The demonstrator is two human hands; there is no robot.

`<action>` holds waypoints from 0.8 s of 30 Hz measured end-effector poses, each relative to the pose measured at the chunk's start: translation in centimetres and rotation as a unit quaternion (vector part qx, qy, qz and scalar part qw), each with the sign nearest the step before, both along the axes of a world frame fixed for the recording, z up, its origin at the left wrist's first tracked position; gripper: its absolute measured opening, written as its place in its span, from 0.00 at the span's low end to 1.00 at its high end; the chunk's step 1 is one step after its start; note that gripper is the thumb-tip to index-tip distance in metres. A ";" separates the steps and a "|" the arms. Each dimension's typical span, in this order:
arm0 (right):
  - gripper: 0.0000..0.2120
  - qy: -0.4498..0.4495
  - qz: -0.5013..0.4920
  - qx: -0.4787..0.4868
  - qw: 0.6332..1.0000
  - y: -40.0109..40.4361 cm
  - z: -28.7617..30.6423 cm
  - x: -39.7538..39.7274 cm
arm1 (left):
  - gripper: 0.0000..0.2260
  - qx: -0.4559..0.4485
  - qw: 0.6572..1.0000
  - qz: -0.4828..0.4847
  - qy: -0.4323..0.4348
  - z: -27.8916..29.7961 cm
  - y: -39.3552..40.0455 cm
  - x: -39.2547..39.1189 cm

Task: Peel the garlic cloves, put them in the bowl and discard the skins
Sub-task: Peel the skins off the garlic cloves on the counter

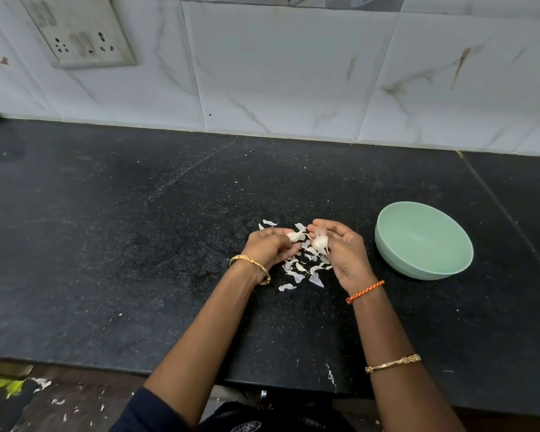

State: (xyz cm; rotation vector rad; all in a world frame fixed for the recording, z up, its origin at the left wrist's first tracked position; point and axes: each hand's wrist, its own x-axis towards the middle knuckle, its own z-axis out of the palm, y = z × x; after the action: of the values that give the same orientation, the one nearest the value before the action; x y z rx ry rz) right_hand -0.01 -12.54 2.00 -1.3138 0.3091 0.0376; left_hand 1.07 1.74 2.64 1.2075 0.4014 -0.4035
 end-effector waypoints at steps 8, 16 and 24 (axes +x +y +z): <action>0.11 0.018 -0.129 -0.001 0.991 3.1 -1.2 0.4 | 0.17 0.074 0.997 0.014 -0.001 -0.4 -3.4 0.2; 0.07 -0.030 0.048 -0.398 0.916 -0.4 0.4 -2.5 | 0.11 0.067 0.997 -0.042 -0.019 0.2 -0.3 0.3; 0.11 -0.074 0.183 -0.542 0.817 1.1 -0.6 -2.8 | 0.12 0.193 0.980 -0.046 -0.030 -0.2 0.6 0.3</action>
State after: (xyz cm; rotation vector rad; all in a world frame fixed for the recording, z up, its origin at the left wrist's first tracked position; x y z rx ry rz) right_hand -2.76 -11.40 1.39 -2.4956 -0.1130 0.0893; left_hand 1.37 2.31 2.48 1.6170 0.3828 -0.3772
